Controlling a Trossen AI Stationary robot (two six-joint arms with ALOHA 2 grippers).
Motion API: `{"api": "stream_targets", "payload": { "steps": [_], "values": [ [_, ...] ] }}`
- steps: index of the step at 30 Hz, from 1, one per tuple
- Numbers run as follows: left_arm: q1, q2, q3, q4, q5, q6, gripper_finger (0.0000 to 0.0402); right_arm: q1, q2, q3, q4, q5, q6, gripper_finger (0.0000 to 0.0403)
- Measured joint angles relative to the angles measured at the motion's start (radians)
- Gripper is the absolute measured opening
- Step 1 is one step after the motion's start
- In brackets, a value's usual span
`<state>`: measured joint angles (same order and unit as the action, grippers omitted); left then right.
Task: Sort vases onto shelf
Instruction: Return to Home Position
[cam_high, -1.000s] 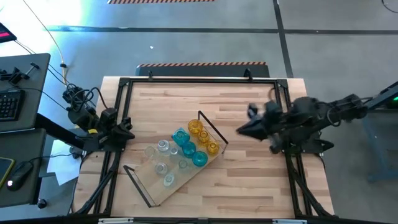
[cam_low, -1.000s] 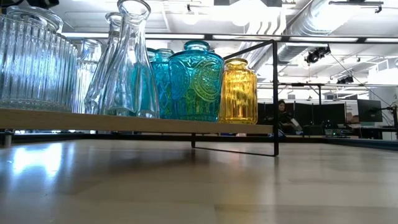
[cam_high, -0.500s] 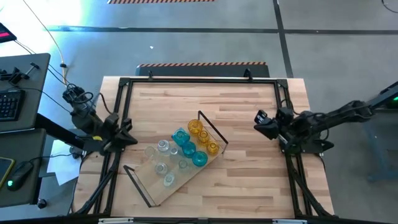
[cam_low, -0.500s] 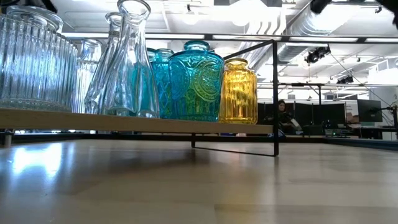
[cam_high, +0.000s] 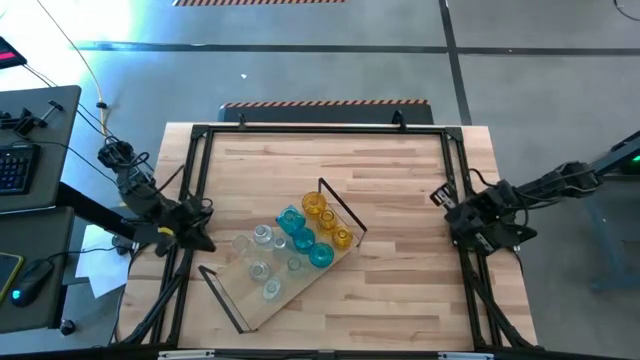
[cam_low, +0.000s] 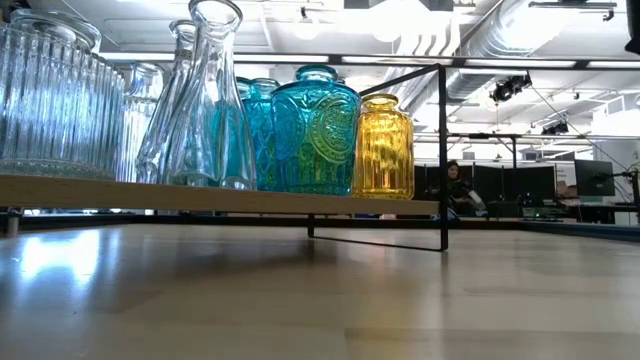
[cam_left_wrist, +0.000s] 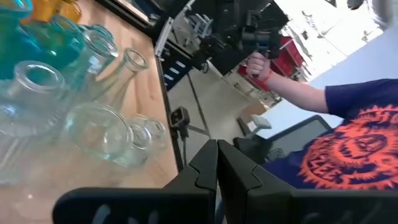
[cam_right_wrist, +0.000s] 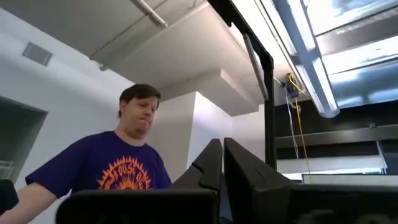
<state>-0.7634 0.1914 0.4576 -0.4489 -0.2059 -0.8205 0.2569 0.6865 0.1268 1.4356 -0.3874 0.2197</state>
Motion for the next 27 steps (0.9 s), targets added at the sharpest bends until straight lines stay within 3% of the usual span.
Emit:
{"api": "stream_targets", "payload": {
  "steps": [3,8,16,27],
  "values": [
    [0.018,0.014,0.000,0.001,-0.006,0.033,0.0000,0.000,0.005,0.000,-0.011,-0.002,0.007,0.0000],
    [0.081,0.041,0.000,0.018,0.087,0.077,0.0000,0.000,0.006,0.000,-0.013,-0.005,0.000,0.0000],
    [0.248,0.119,0.002,0.386,0.095,0.333,0.0000,0.000,0.006,0.000,-0.013,0.000,-0.019,0.0000],
    [0.615,0.214,0.000,0.321,-0.039,0.546,0.0000,0.000,0.007,0.000,-0.041,0.003,-0.029,0.0000]
  ]
}}
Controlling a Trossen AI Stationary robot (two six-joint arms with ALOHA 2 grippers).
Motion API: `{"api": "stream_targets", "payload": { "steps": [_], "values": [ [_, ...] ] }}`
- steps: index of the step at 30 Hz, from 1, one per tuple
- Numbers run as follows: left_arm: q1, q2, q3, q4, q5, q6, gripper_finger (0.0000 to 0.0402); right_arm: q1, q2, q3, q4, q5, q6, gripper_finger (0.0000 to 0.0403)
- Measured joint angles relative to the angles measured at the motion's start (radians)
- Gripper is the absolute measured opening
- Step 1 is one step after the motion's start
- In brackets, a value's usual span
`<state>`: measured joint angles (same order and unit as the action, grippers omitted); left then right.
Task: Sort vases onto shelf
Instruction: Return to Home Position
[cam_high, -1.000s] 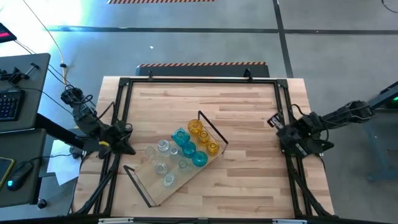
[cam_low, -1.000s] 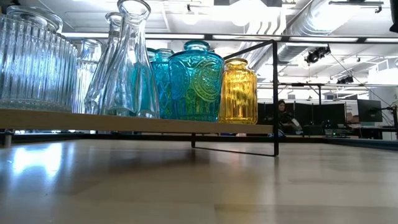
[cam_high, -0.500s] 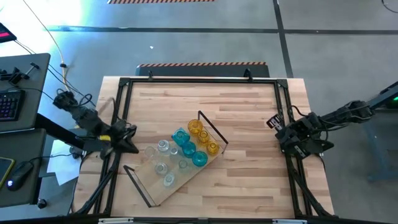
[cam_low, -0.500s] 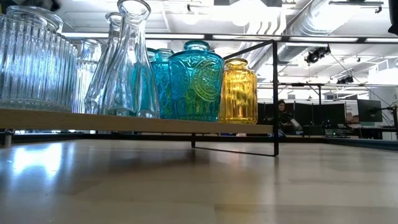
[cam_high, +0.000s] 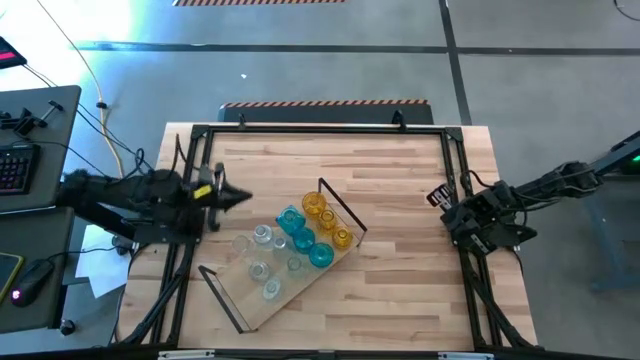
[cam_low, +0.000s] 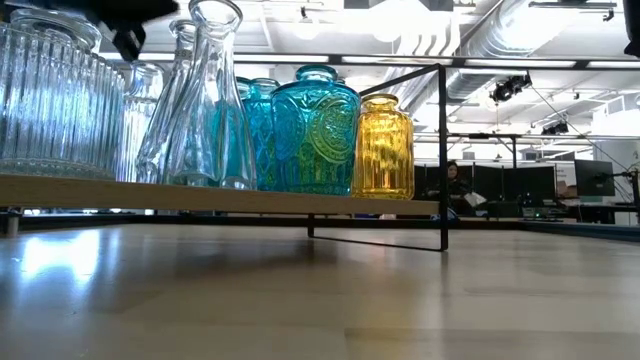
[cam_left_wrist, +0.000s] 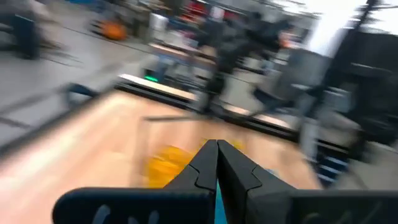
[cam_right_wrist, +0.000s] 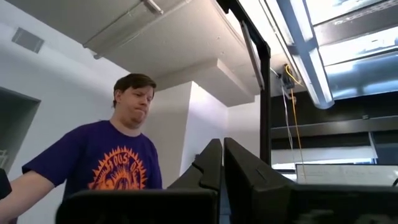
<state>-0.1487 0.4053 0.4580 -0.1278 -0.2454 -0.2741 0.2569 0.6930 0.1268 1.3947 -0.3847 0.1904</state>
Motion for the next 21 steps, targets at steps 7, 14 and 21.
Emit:
{"api": "stream_targets", "payload": {
  "steps": [7,14,21],
  "values": [
    [0.318,0.035,0.010,-0.036,0.151,0.066,0.0000,0.000,0.001,0.000,-0.024,0.000,-0.012,0.0000],
    [0.530,0.095,0.010,-0.135,0.388,0.135,0.0000,-0.001,0.001,0.000,-0.199,0.110,-0.016,0.0000],
    [0.606,0.039,0.010,-0.263,0.219,0.138,0.0000,-0.001,-0.002,-0.049,-0.277,0.160,-0.045,0.0000]
  ]
}}
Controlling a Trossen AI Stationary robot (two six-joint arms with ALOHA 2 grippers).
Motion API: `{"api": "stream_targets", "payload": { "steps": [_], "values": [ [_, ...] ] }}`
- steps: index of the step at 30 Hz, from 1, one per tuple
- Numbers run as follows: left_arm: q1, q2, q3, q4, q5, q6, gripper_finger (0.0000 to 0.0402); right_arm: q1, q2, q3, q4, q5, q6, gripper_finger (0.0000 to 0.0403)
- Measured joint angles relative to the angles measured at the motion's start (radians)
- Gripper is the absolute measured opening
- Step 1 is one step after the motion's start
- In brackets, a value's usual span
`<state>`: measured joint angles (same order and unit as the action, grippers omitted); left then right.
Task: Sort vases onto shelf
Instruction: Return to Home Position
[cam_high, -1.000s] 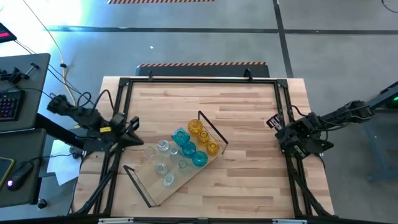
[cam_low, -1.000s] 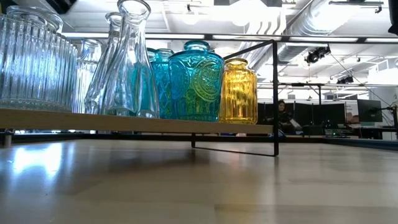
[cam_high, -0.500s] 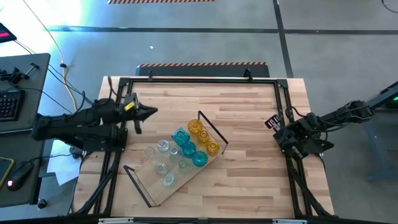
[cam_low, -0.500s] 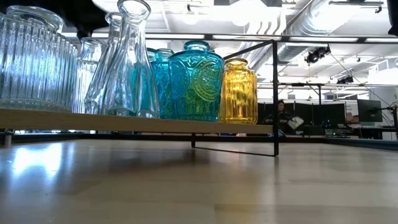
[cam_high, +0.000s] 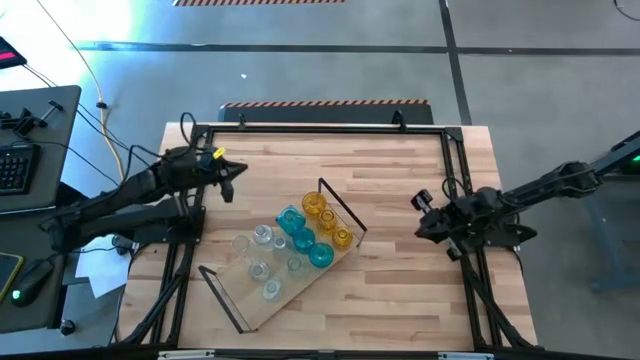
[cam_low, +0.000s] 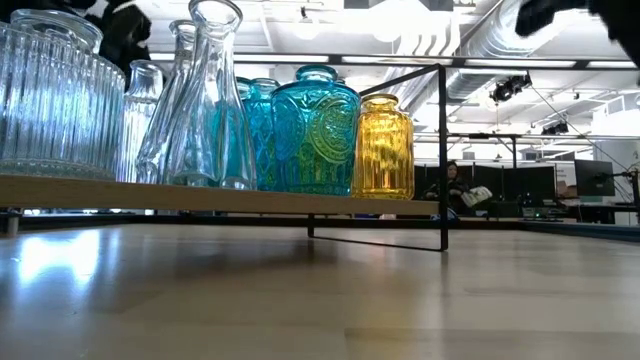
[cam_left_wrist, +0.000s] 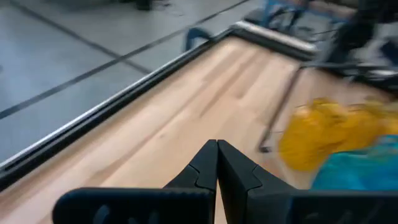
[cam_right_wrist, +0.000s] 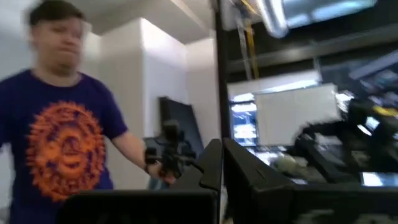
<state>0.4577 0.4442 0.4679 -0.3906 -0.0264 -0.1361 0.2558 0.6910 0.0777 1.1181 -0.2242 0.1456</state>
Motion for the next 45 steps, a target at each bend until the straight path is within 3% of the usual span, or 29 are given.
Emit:
{"api": "stream_targets", "payload": {
  "steps": [4,11,18,30,45],
  "values": [
    [0.022,-0.056,-0.002,-0.039,-0.026,0.016,0.0000,0.000,-0.007,-0.065,0.016,0.070,-0.002,0.0000],
    [0.061,-0.181,-0.103,-0.026,-0.033,-0.019,0.0000,-0.001,-0.042,-0.068,-0.029,0.040,-0.098,0.0000],
    [0.066,-0.257,-0.207,0.003,0.004,-0.121,0.0000,0.000,-0.044,-0.068,-0.172,0.049,0.059,0.0000],
    [0.066,-0.259,-0.228,-0.035,0.024,-0.325,0.0000,0.004,-0.045,-0.068,-0.194,0.049,0.123,0.0000],
    [0.065,-0.259,-0.228,-0.037,0.022,-0.333,0.0000,0.004,-0.044,-0.069,-0.202,0.049,0.108,0.0000]
  ]
}}
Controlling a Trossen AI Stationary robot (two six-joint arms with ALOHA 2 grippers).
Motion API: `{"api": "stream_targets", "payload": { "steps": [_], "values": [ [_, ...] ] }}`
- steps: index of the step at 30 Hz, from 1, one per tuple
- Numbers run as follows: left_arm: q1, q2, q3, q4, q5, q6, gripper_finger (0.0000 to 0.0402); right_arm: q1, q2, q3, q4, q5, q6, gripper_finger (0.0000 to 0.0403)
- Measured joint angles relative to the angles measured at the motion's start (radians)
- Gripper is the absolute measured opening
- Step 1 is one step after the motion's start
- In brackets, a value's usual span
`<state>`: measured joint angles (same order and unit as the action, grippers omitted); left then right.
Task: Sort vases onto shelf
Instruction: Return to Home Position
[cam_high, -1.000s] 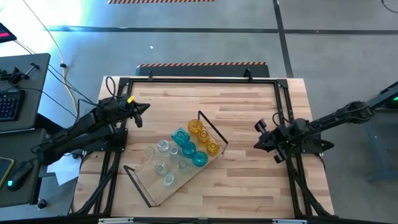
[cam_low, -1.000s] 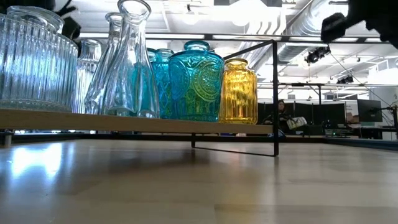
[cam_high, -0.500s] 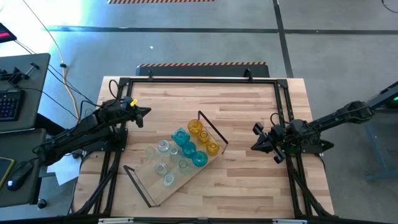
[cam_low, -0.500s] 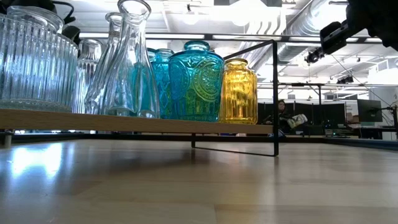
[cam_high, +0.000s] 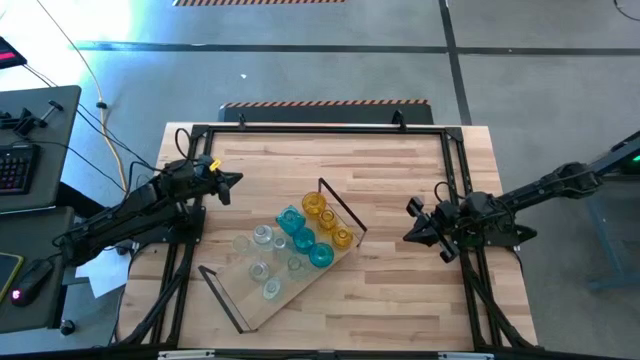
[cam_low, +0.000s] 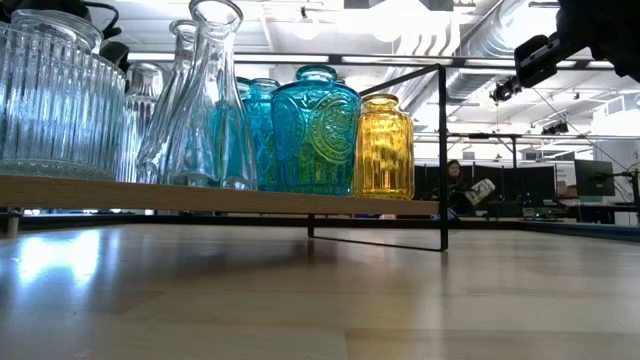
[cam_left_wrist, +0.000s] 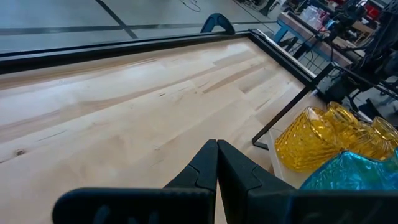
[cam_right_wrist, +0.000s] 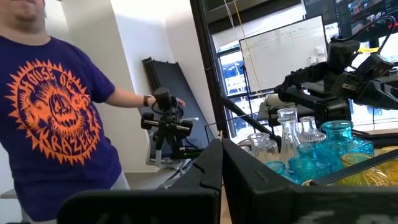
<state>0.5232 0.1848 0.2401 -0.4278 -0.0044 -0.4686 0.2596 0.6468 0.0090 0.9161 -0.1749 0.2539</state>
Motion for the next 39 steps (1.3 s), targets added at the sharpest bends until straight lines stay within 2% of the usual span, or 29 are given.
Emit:
{"api": "stream_targets", "payload": {
  "steps": [13,21,26,39],
  "values": [
    [-0.027,-0.088,0.001,-0.001,-0.008,0.000,0.0000,0.000,-0.016,0.000,-0.033,0.000,0.000,0.0000],
    [-0.027,-0.149,0.001,-0.002,-0.008,0.000,0.0000,-0.019,-0.137,0.000,-0.153,0.001,0.000,0.0000],
    [-0.026,-0.180,0.002,0.007,-0.008,0.000,0.0000,-0.053,-0.258,0.000,-0.269,0.000,0.000,0.0000],
    [-0.026,-0.180,0.002,-0.002,-0.008,0.000,0.0000,-0.214,-0.525,-0.001,-0.496,0.001,0.000,0.0000]
  ]
}}
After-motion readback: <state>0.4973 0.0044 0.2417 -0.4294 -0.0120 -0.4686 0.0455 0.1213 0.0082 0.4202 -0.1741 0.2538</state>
